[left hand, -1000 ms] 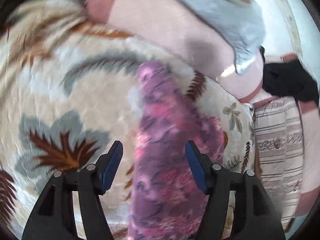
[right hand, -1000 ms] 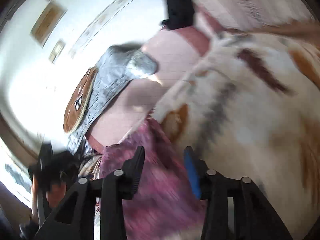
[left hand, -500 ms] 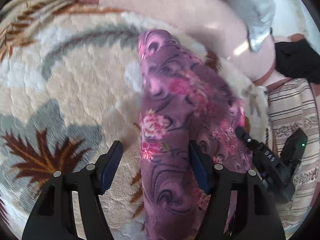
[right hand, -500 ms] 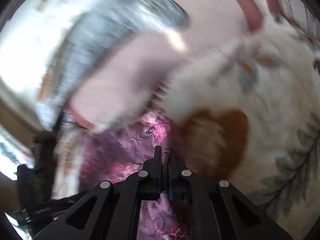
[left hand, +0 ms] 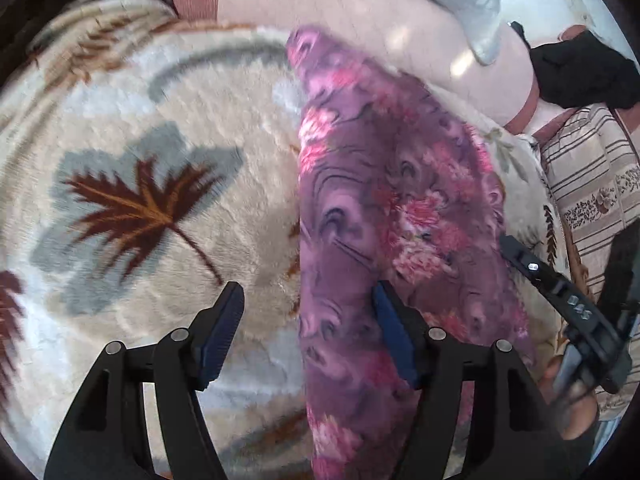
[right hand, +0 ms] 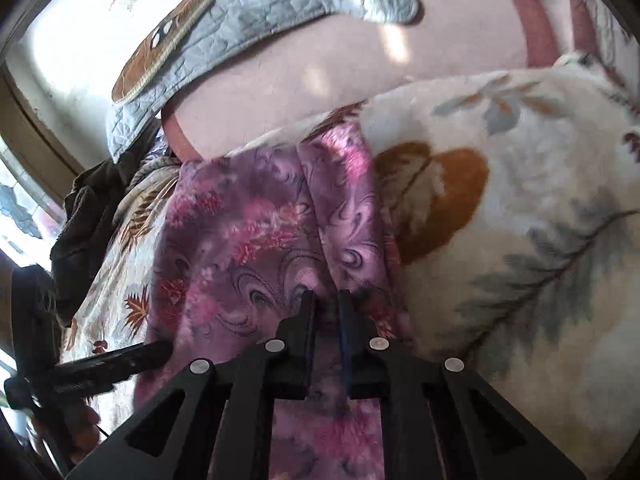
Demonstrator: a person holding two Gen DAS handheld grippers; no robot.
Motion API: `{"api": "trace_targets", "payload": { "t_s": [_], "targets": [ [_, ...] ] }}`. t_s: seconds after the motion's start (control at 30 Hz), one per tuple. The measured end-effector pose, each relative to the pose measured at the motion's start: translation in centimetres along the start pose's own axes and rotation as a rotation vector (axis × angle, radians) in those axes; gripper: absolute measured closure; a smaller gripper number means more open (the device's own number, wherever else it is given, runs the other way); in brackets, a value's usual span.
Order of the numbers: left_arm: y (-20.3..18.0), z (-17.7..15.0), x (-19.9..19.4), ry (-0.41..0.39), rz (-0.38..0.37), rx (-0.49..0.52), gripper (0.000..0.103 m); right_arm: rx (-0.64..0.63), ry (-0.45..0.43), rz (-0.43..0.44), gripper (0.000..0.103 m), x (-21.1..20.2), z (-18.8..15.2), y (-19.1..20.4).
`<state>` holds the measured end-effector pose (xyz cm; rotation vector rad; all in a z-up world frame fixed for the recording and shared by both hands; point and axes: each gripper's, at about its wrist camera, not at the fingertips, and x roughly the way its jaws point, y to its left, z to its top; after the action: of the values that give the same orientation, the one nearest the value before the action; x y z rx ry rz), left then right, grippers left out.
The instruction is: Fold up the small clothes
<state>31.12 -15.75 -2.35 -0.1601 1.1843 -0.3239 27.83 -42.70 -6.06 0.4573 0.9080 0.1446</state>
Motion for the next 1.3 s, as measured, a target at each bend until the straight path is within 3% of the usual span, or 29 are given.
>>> {"api": "trace_targets", "payload": {
  "t_s": [0.07, 0.1, 0.17, 0.2, 0.27, 0.37, 0.5, 0.63, 0.67, 0.77, 0.8, 0.87, 0.97, 1.03, 1.1, 1.2, 1.3],
  "targets": [
    [-0.6, -0.4, -1.6, -0.034, 0.01, 0.028, 0.037, 0.014, -0.038, 0.032, 0.081, -2.1, -0.1, 0.2],
    [-1.0, -0.6, -2.2, -0.056, 0.026, 0.044, 0.037, 0.014, -0.053, 0.04, 0.069, -3.2, -0.5, 0.0],
    [-1.5, -1.1, -2.8, -0.074, 0.049, 0.07, 0.037, 0.02, -0.053, -0.028, 0.053, -4.3, -1.5, -0.6],
    [-1.6, -1.3, -2.7, -0.066, 0.051, 0.075, 0.037, 0.025, -0.042, -0.065, 0.052, -4.4, -2.1, -1.0],
    [-1.4, -1.9, -2.5, -0.037, 0.053, 0.067, 0.037, 0.061, -0.004, -0.098, 0.052, -4.2, -3.2, -2.4],
    [-1.4, -2.6, -2.6, -0.022, 0.052, 0.057, 0.037, 0.107, 0.051, 0.013, 0.097, -4.7, -4.9, -3.6],
    [-1.6, -3.9, -1.6, -0.011, 0.081, 0.092, 0.036, 0.065, -0.069, 0.003, 0.097, -7.0, -5.5, -3.3],
    [-1.5, -5.1, -0.2, 0.046, 0.097, 0.147, 0.034, 0.061, 0.084, -0.106, 0.094, -4.1, -6.2, -4.2],
    [-1.3, -5.1, -0.7, 0.041, 0.076, 0.132, 0.035, 0.064, 0.069, -0.114, 0.088, -4.5, -6.0, -4.0],
    [-1.1, -4.1, -2.3, 0.001, 0.001, 0.068, 0.035, 0.093, -0.074, -0.083, 0.084, -7.3, -4.7, -3.2],
    [-1.3, -3.7, -2.6, -0.014, -0.008, 0.063, 0.035, 0.093, -0.126, -0.029, 0.078, -8.2, -4.1, -2.7],
    [-1.9, -3.4, -2.1, -0.018, 0.008, 0.084, 0.035, 0.077, -0.147, 0.001, 0.076, -8.1, -3.4, -2.0],
    [-2.0, -3.7, 0.6, 0.046, 0.057, 0.124, 0.034, 0.019, -0.088, -0.01, 0.077, -5.3, -3.1, -1.1],
    [-1.1, -3.4, 0.7, 0.082, -0.01, 0.083, 0.035, 0.0, 0.073, -0.056, 0.078, -1.3, -3.5, -1.1],
    [-0.2, -2.1, -0.4, 0.041, -0.067, 0.034, 0.035, 0.022, 0.017, -0.045, 0.075, -2.0, -2.7, -1.3],
    [-0.3, 1.9, -1.1, -0.022, -0.062, 0.003, 0.035, 0.027, -0.084, -0.039, 0.074, -3.2, 0.7, -0.9],
    [-0.8, 5.7, -0.9, -0.068, -0.051, -0.025, 0.035, 0.04, -0.118, -0.021, 0.074, -2.1, 4.3, -0.3]
  ]
}}
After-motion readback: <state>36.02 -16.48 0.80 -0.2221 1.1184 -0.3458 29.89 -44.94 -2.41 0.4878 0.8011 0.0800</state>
